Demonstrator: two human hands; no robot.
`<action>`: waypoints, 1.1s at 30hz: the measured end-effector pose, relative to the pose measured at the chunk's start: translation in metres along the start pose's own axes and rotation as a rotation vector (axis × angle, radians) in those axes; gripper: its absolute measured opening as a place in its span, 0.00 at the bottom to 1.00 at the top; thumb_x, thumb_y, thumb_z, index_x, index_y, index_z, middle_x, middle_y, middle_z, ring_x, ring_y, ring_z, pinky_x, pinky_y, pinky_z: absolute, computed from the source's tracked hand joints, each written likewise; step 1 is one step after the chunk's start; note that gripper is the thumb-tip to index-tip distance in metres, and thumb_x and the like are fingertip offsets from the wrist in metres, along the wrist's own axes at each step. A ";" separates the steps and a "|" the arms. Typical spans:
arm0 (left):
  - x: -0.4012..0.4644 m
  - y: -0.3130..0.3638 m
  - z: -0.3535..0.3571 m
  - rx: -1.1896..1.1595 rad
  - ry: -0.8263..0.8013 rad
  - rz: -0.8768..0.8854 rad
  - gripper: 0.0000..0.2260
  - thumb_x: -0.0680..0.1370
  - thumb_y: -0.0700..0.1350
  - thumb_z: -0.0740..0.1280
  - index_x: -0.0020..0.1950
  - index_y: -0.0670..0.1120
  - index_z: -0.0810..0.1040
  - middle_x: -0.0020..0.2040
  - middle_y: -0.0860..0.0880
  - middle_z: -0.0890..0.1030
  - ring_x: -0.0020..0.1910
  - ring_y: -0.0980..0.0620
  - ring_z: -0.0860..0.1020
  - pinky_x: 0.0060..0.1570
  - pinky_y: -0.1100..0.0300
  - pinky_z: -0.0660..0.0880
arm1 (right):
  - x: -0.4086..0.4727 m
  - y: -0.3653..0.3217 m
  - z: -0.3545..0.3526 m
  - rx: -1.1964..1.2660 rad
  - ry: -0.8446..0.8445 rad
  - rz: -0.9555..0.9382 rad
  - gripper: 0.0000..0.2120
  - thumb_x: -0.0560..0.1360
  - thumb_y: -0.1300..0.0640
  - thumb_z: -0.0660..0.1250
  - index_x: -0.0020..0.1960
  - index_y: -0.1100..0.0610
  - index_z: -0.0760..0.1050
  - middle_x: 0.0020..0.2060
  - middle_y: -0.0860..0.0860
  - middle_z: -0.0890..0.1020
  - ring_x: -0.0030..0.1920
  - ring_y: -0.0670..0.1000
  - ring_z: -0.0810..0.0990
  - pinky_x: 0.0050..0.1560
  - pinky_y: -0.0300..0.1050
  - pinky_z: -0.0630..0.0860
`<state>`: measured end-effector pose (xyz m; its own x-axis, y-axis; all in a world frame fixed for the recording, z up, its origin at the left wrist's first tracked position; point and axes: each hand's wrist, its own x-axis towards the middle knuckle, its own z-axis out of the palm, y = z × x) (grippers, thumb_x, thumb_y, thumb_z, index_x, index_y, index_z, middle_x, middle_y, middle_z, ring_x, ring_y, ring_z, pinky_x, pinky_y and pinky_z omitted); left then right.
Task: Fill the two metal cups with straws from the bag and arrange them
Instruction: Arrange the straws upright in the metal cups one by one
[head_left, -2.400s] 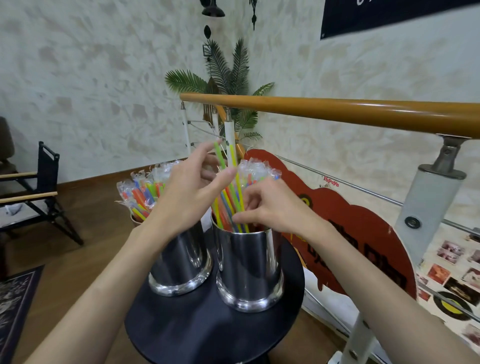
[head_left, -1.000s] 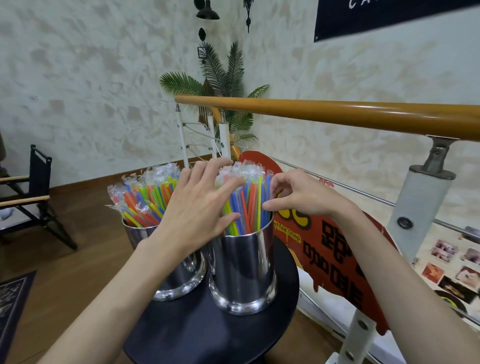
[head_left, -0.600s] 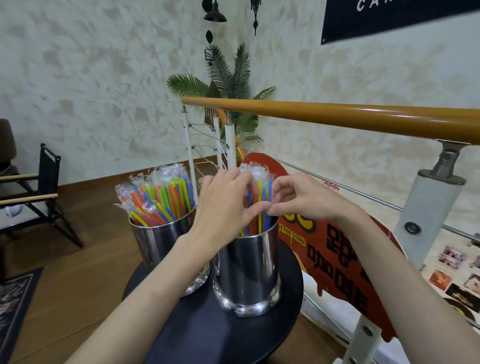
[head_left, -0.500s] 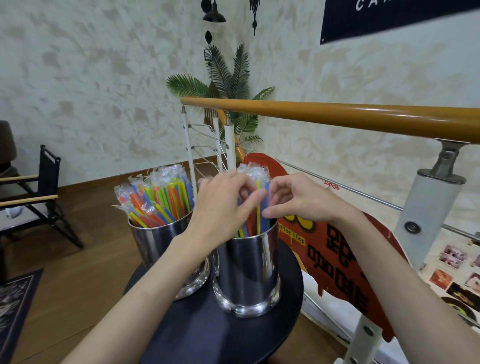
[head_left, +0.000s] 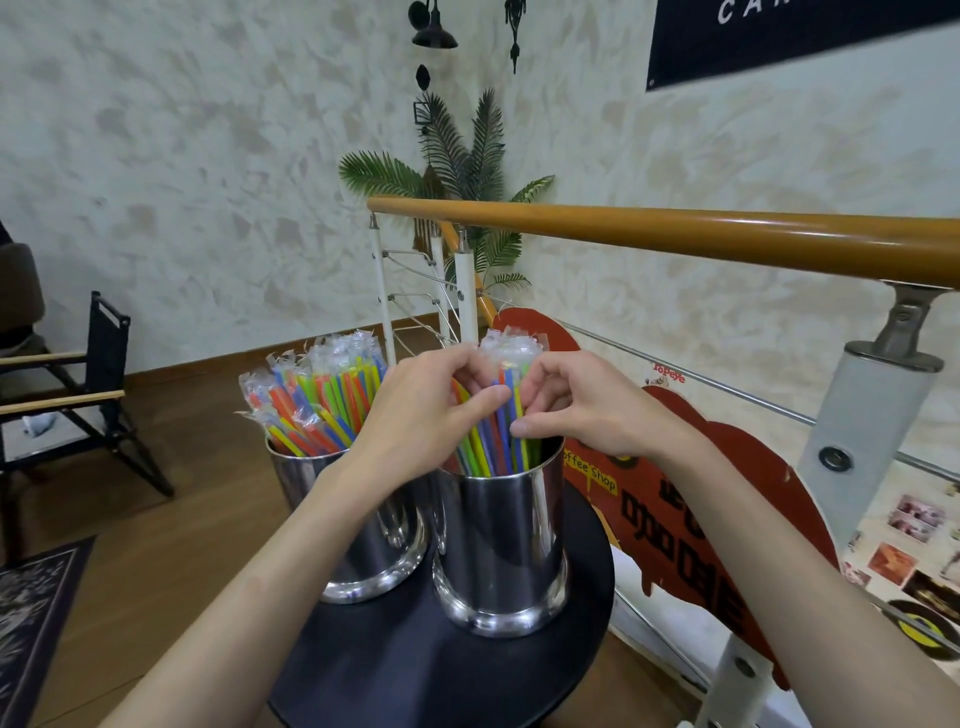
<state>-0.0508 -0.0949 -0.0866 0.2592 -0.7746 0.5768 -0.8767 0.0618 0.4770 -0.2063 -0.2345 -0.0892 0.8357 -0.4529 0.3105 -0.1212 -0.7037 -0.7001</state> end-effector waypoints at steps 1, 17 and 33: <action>0.000 0.000 -0.001 0.007 -0.009 -0.004 0.05 0.77 0.52 0.73 0.43 0.56 0.78 0.39 0.58 0.81 0.31 0.63 0.73 0.35 0.64 0.65 | 0.000 0.000 0.001 -0.012 0.016 0.003 0.15 0.69 0.54 0.81 0.46 0.55 0.77 0.37 0.52 0.86 0.41 0.54 0.86 0.50 0.61 0.82; -0.001 0.006 -0.005 -0.138 0.113 -0.058 0.08 0.80 0.52 0.68 0.45 0.50 0.82 0.35 0.56 0.84 0.38 0.61 0.81 0.40 0.70 0.71 | -0.002 -0.010 0.008 -0.007 -0.060 -0.063 0.07 0.72 0.55 0.78 0.46 0.57 0.83 0.40 0.51 0.86 0.43 0.47 0.85 0.48 0.41 0.81; 0.003 -0.007 0.003 0.456 0.207 0.069 0.07 0.75 0.55 0.73 0.51 0.55 0.82 0.58 0.53 0.77 0.59 0.49 0.73 0.54 0.56 0.55 | -0.007 -0.010 -0.003 0.012 0.085 -0.181 0.12 0.78 0.66 0.70 0.50 0.49 0.84 0.47 0.46 0.87 0.51 0.45 0.85 0.57 0.49 0.81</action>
<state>-0.0451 -0.0996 -0.0896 0.2286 -0.6343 0.7385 -0.9705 -0.2084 0.1214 -0.2131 -0.2258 -0.0820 0.7947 -0.3647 0.4852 0.0339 -0.7715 -0.6353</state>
